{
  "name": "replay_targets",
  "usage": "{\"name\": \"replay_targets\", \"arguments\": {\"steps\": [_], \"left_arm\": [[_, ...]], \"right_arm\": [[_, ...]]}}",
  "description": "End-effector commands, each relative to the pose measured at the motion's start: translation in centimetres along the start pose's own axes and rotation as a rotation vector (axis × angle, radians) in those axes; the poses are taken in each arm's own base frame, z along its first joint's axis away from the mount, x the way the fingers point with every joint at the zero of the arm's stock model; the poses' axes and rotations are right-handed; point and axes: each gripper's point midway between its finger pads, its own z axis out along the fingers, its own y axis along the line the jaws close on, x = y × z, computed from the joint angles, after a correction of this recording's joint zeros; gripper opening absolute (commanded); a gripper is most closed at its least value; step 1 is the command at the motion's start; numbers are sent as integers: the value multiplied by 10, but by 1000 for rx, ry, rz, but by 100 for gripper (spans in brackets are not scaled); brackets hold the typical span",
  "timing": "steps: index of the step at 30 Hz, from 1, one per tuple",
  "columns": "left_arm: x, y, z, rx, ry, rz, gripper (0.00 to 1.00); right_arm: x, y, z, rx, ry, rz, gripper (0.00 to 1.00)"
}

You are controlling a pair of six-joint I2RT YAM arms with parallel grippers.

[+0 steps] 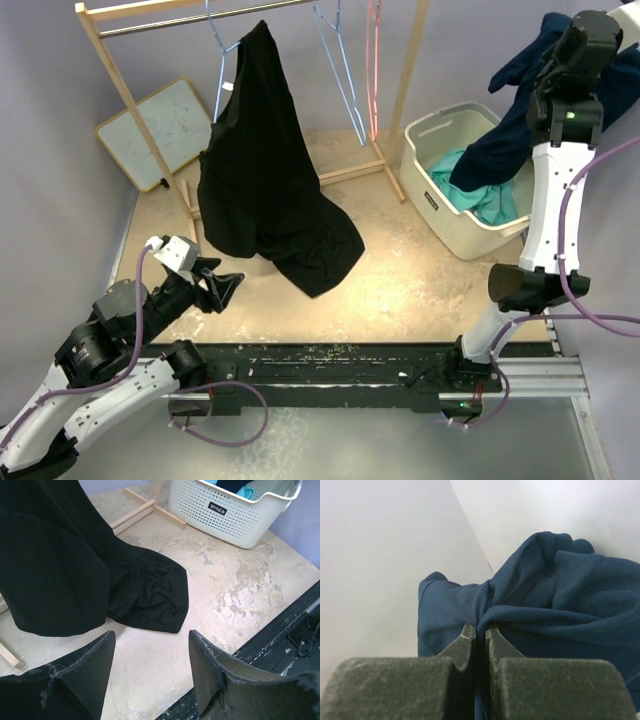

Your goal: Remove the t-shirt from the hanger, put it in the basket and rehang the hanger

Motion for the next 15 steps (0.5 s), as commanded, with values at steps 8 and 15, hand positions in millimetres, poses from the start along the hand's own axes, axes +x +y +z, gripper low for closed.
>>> {"name": "replay_targets", "arguments": {"steps": [8, 15], "left_arm": [[-10, -2, 0, 11, -38, -7, 64], [-10, -1, -3, 4, -46, -11, 64]], "right_arm": [[130, 48, 11, -254, 367, -55, 4], [253, 30, -12, -293, 641, -90, 10]]}}
